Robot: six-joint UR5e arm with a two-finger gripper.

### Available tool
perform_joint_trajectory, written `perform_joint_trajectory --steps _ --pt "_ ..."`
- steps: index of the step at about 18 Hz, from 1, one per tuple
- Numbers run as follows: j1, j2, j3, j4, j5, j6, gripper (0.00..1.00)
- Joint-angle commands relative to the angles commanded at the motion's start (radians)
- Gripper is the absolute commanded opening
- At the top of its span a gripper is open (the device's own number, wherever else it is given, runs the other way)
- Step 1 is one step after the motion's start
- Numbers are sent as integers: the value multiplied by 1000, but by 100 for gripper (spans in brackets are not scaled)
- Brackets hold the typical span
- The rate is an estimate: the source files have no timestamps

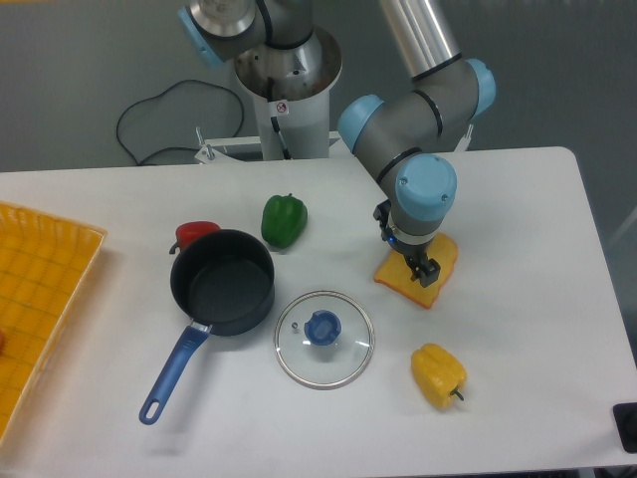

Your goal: Pick up the bread slice

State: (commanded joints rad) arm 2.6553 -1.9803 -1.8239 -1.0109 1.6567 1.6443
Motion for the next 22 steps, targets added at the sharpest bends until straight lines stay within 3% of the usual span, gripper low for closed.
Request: perform_joint_trajectory --steps 9,13,22 --pt "28 -37 32 21 2 43 100" --pt "31 -48 35 90 2 95 100" --pt "25 -40 17 98 0 124 100"
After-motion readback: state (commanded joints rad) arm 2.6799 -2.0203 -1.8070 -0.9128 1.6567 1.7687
